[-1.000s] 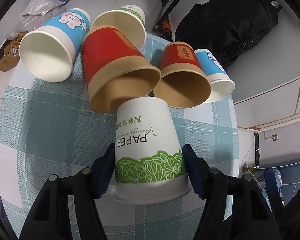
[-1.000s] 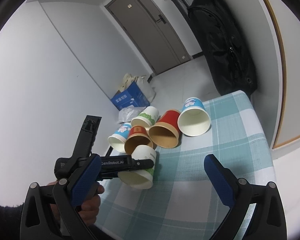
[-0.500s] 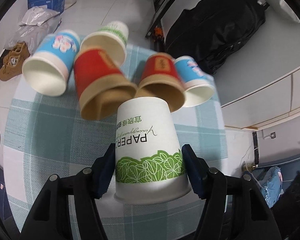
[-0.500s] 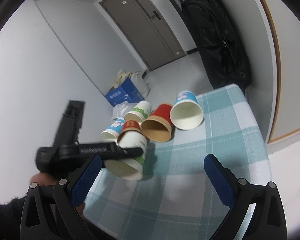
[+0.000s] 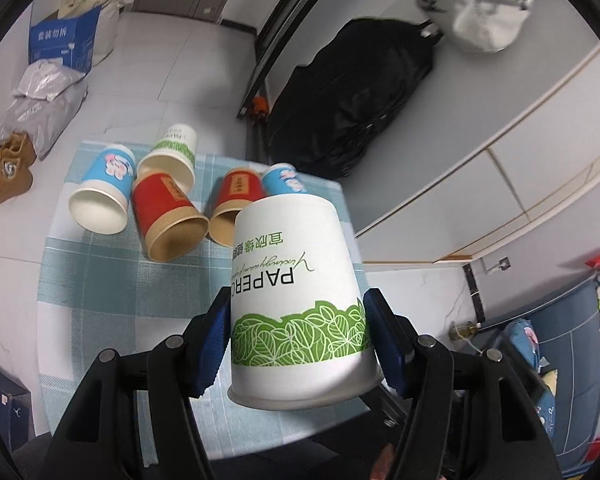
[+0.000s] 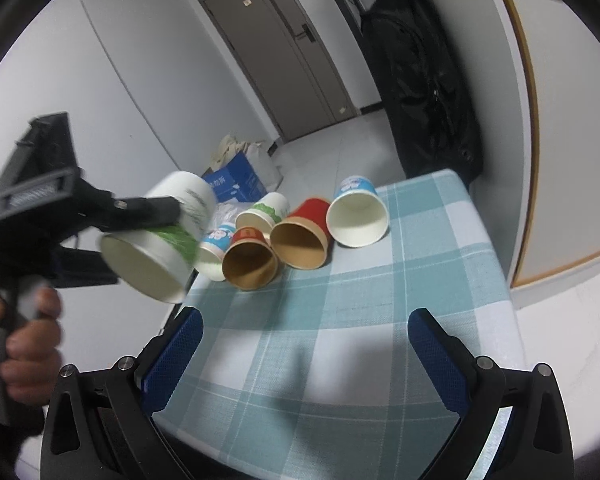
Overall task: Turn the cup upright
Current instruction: 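Lift the green-leaf cup with the left gripper and rotate it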
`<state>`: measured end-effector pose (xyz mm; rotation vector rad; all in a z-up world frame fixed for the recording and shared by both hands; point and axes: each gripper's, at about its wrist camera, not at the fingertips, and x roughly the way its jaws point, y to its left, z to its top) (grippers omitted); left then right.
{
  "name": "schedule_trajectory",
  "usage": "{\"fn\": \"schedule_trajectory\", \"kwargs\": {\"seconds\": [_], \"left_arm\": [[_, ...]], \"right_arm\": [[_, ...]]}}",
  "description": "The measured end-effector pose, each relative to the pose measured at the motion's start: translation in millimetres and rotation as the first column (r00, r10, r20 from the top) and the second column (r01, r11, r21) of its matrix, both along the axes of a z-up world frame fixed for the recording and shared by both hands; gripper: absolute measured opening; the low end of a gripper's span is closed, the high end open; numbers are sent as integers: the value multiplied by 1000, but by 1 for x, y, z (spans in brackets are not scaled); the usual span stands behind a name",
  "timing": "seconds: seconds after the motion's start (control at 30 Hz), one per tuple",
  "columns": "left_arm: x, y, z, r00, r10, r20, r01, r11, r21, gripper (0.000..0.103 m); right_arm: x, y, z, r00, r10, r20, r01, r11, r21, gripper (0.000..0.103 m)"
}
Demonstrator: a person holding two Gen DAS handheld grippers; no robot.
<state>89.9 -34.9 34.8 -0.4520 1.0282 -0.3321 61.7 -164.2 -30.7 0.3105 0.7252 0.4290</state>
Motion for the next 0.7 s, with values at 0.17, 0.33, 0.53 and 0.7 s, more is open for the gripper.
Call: {"fn": "schedule_trajectory", "kwargs": {"seconds": [0.17, 0.33, 0.53, 0.7], "left_arm": [[-23, 14, 9, 997, 18, 75, -15, 999, -41, 60], [-40, 32, -5, 994, 67, 86, -61, 996, -67, 60], [-56, 48, -36, 992, 112, 51, -105, 988, -117, 60], [-66, 56, -48, 990, 140, 9, -136, 976, -172, 60]], "right_arm": [[-13, 4, 4, 1000, 2, 10, -2, 1000, 5, 103], [-28, 16, 7, 999, 25, 32, -24, 999, -25, 103], [-42, 28, 8, 997, 51, 57, -47, 997, -66, 103], [-51, 35, 5, 997, 63, 42, -58, 993, -100, 103]]}}
